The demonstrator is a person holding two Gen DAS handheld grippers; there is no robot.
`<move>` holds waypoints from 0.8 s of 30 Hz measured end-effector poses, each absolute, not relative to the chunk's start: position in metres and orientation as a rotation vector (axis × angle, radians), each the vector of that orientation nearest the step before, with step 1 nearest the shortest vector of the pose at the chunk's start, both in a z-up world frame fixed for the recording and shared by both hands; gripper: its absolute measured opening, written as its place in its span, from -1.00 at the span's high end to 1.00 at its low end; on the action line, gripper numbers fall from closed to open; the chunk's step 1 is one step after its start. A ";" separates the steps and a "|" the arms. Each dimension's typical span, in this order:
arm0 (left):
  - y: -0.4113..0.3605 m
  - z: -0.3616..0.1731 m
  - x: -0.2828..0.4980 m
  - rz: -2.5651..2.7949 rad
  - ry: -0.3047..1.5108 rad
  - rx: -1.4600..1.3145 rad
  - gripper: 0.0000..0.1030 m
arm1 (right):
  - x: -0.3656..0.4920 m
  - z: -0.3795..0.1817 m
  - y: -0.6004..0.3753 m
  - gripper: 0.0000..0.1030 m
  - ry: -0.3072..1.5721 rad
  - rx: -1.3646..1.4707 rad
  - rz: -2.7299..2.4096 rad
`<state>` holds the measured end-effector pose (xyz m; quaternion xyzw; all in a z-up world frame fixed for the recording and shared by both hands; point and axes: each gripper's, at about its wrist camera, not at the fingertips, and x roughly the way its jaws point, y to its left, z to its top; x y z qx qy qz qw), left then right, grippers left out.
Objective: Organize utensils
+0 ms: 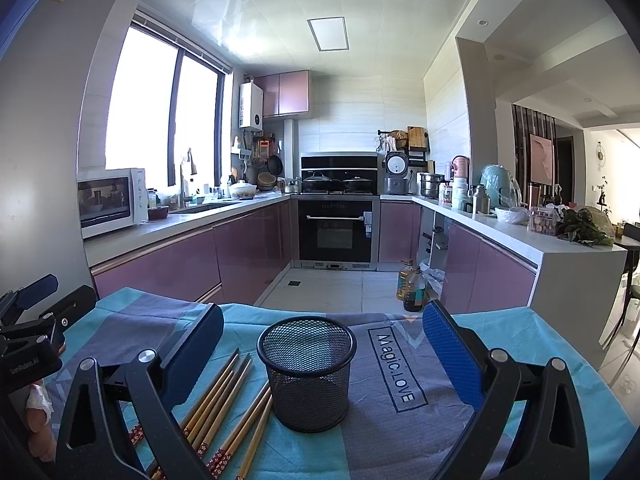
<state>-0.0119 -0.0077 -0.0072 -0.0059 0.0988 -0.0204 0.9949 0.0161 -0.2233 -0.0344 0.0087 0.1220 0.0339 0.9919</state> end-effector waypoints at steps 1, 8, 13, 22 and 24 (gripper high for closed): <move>-0.008 -0.008 -0.011 -0.040 0.203 -0.011 -0.91 | 0.017 -0.035 -0.223 -0.87 0.253 0.019 0.079; -0.006 -0.014 -0.001 -0.052 0.278 -0.005 -0.91 | 0.018 -0.041 -0.215 -0.87 0.300 0.012 0.133; -0.002 -0.017 0.010 -0.054 0.347 0.005 -0.91 | 0.021 -0.054 -0.207 -0.87 0.388 0.020 0.220; 0.002 -0.032 0.035 -0.070 0.480 0.020 -0.76 | 0.043 -0.101 -0.189 -0.69 0.662 0.006 0.320; 0.003 -0.038 0.041 -0.076 0.514 0.019 -0.71 | 0.048 -0.108 -0.188 -0.58 0.709 0.011 0.317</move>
